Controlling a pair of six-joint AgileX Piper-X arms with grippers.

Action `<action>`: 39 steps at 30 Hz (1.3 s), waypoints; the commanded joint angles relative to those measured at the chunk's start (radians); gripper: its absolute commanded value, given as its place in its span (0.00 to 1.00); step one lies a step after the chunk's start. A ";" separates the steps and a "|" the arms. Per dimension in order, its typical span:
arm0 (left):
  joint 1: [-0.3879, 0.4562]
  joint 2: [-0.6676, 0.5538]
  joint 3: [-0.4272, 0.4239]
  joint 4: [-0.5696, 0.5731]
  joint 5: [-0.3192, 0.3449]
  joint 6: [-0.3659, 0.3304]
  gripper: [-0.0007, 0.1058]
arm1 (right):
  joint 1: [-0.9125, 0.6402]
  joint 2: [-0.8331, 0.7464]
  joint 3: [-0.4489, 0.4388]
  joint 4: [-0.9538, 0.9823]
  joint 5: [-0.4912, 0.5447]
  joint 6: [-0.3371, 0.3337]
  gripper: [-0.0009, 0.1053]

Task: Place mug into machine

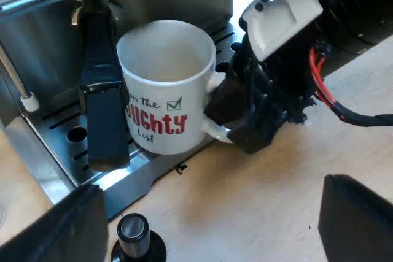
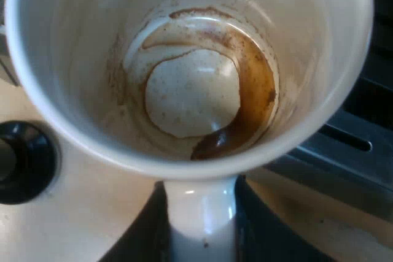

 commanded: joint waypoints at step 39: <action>-0.003 -0.003 -0.001 -0.010 -0.009 -0.004 0.68 | -0.022 0.035 -0.019 -0.124 0.073 0.061 0.31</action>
